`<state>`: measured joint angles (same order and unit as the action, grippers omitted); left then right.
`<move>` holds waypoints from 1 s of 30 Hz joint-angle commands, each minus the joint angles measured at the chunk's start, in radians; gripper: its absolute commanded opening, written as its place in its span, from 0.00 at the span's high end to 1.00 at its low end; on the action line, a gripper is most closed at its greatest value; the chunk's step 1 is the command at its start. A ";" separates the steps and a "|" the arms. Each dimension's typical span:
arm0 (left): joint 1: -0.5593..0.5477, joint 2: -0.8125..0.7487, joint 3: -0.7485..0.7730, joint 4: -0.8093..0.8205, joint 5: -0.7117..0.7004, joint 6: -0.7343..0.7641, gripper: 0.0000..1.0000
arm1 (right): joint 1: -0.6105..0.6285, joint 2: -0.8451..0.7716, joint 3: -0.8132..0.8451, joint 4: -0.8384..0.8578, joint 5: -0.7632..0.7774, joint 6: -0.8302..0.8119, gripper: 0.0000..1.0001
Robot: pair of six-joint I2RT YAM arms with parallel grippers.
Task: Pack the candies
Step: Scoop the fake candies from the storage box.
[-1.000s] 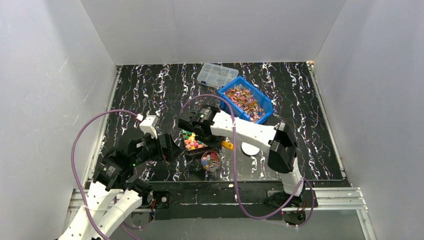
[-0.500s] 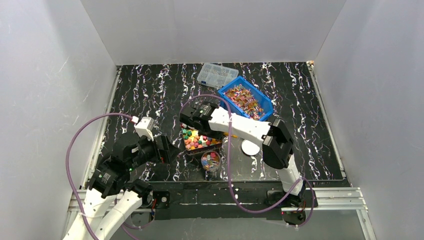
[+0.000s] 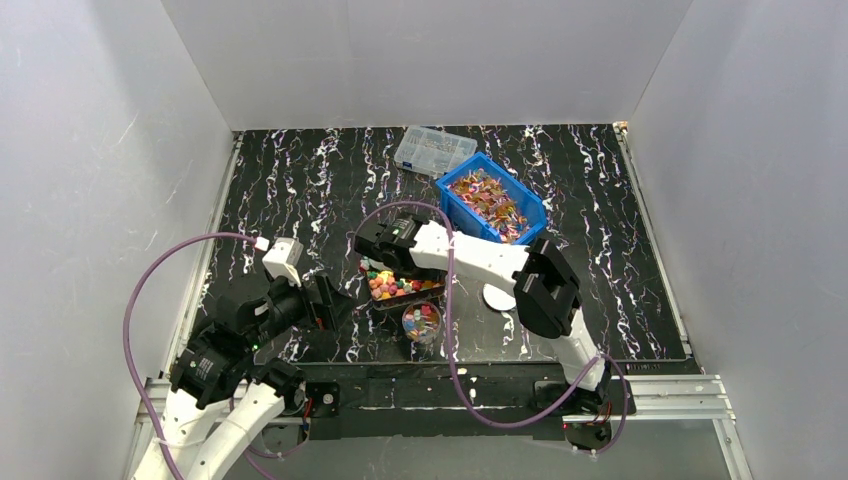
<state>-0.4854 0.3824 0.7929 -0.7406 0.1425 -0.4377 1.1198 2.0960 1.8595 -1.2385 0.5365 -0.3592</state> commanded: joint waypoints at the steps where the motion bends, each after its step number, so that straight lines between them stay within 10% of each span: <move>1: 0.005 -0.005 -0.004 0.003 -0.009 0.011 0.05 | 0.021 -0.002 -0.037 0.000 0.010 -0.063 0.99; 30: 0.005 0.006 -0.006 0.003 -0.015 0.007 0.05 | 0.080 0.081 0.026 0.130 -0.273 -0.137 0.99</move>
<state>-0.4854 0.3824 0.7929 -0.7406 0.1383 -0.4381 1.1866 2.1384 1.8626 -1.1244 0.3981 -0.4644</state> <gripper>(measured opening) 0.949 0.363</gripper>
